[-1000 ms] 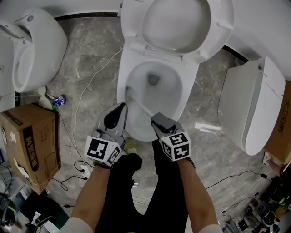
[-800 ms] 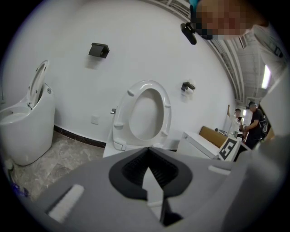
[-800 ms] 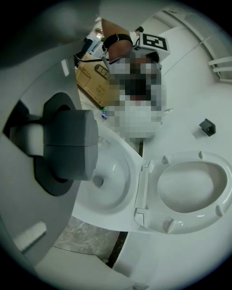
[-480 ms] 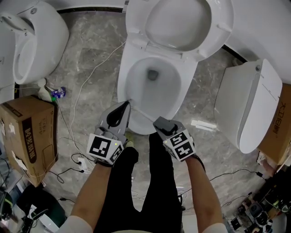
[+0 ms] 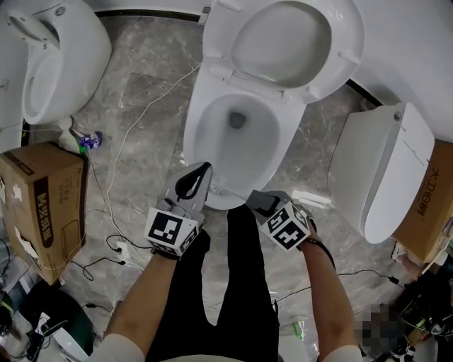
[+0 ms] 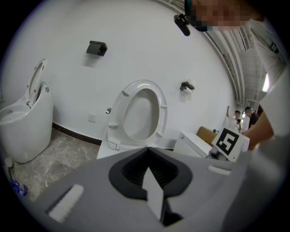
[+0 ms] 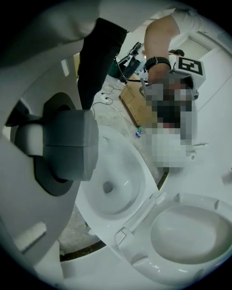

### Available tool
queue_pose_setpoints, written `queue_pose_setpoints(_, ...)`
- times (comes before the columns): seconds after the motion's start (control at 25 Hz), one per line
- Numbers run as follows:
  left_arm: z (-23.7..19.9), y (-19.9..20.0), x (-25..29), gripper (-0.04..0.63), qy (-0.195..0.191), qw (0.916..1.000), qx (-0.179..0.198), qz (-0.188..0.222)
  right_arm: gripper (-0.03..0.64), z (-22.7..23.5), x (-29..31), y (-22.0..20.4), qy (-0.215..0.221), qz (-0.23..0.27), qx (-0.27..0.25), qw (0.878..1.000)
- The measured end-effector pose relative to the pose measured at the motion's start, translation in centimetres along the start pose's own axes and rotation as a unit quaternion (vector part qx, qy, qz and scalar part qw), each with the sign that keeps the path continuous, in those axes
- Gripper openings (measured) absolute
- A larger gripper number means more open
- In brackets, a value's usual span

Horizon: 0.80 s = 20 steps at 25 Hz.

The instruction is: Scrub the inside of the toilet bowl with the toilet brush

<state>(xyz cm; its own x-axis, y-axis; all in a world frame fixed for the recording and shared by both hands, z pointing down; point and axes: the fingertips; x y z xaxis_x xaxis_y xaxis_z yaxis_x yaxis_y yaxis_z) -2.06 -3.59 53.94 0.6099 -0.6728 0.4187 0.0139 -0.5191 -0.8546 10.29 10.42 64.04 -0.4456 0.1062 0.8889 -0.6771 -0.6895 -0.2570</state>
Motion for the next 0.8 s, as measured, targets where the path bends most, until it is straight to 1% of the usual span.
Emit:
queue_pose_setpoints(0.24,0.3,0.6,0.4,0.005,0.001,1.0,-0.003,-0.001,0.163,0.7,-1.4,-0.8,-0.006,-0.052,-0.054,0.997)
queue_pose_setpoints(0.36,1.0,0.9,0.7,0.005,-0.007,1.0,0.005,0.0,0.163,1.2,-2.0,-0.9,-0.013,-0.079,-0.088,0.993)
queue_pose_setpoints(0.6,1.4,0.1,1.0,0.005,-0.005,0.9999,0.0,-0.01,0.163,2.6,-3.2,-0.5,-0.03,-0.131,-0.172,0.976)
queue_pose_setpoints(0.8,1.6,-0.1,1.6,0.005,-0.002,0.9999,-0.002,-0.01,0.163,4.1,-3.7,0.1,-0.036,-0.168,-0.223,0.96)
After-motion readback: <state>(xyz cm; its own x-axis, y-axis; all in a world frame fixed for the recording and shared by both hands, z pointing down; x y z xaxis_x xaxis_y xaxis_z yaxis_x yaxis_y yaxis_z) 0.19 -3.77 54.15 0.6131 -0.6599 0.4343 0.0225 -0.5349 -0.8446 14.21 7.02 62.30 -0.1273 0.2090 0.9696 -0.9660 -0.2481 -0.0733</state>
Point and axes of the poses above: the fingertips, and each gripper's own axes: x forward along the fingers, z to its right, y out of its top, and after that the axes turned 2 degrees about y, right-handed
